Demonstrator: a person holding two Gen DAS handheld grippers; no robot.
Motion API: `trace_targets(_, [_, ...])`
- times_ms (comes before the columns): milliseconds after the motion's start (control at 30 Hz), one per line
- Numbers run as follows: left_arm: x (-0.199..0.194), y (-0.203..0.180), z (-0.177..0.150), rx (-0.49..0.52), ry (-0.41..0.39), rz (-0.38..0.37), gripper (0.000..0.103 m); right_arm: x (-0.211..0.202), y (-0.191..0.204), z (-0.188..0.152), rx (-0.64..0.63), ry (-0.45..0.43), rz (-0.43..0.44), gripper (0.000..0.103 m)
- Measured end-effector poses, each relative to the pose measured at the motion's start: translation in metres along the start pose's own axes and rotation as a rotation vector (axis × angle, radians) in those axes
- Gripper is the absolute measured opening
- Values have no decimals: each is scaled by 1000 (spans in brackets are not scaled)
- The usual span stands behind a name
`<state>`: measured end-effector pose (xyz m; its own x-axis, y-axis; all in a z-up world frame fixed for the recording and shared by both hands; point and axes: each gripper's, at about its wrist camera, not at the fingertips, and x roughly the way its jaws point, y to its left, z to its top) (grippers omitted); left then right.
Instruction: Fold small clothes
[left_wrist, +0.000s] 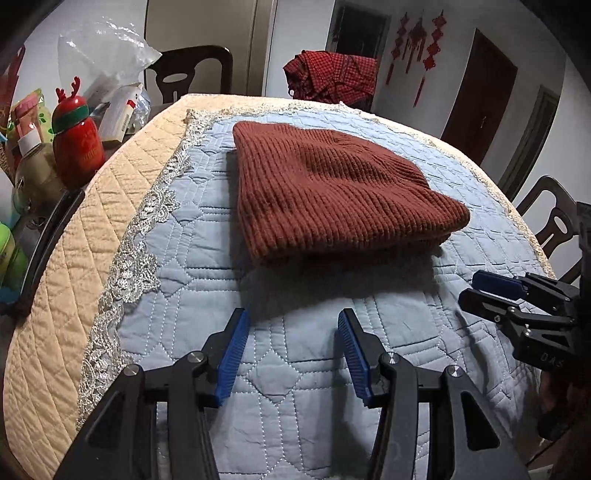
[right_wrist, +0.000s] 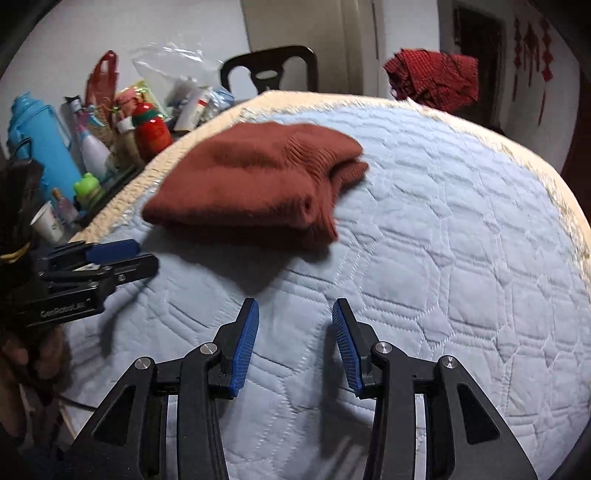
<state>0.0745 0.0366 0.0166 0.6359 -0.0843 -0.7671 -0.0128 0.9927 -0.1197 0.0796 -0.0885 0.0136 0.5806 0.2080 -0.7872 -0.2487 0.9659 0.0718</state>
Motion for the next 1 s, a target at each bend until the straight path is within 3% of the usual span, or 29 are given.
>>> trace_targets(100, [0, 0, -1, -2, -5, -6, 57, 3, -5, 0, 25, 20, 7, 43])
trace_targets(333, [1, -3, -3, 16, -14, -4, 62, 6, 7, -2, -29, 36, -9, 56])
trace_targets(1000, [2, -5, -5, 26, -14, -2, 64, 6, 8, -1, -40, 39, -16, 57])
